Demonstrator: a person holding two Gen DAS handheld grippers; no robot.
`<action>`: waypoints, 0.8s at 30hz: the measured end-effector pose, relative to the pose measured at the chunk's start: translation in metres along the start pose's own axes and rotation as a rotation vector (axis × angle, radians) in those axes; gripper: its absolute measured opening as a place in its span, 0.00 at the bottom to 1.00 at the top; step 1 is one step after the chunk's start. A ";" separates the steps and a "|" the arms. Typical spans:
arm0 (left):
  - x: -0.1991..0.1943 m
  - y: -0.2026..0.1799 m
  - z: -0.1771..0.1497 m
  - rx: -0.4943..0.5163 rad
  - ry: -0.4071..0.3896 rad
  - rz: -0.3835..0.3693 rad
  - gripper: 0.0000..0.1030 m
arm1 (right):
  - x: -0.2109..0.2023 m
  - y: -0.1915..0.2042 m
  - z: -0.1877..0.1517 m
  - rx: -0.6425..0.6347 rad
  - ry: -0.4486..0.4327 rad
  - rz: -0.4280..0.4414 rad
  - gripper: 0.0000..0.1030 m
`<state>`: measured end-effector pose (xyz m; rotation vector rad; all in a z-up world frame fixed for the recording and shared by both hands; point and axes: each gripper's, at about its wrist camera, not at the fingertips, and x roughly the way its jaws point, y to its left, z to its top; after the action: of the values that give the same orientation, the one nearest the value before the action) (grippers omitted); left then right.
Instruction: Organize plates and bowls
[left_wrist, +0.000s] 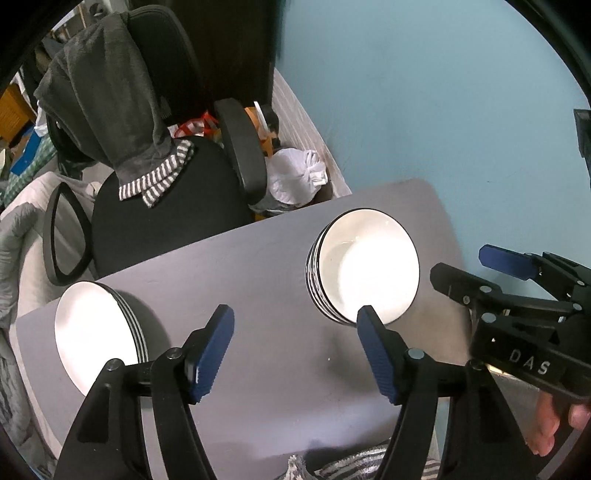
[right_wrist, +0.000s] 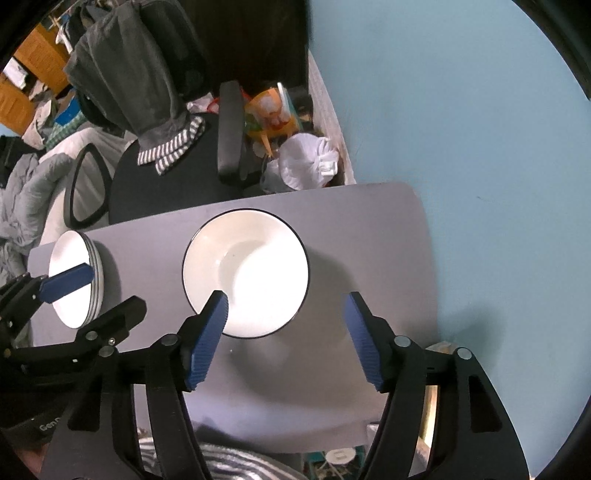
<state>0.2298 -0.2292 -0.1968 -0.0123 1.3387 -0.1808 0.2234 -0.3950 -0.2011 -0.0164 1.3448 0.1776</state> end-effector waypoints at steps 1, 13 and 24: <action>-0.001 0.001 -0.002 -0.005 -0.002 0.004 0.68 | -0.002 0.000 -0.002 0.004 -0.007 0.001 0.66; -0.011 0.023 -0.026 -0.093 -0.038 -0.049 0.73 | -0.009 -0.009 -0.028 0.012 -0.098 0.009 0.66; -0.029 0.019 -0.043 -0.041 -0.248 0.004 0.74 | -0.002 -0.020 -0.046 0.008 -0.101 0.035 0.66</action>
<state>0.1839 -0.2026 -0.1805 -0.0651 1.0945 -0.1434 0.1816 -0.4206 -0.2114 0.0226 1.2457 0.1994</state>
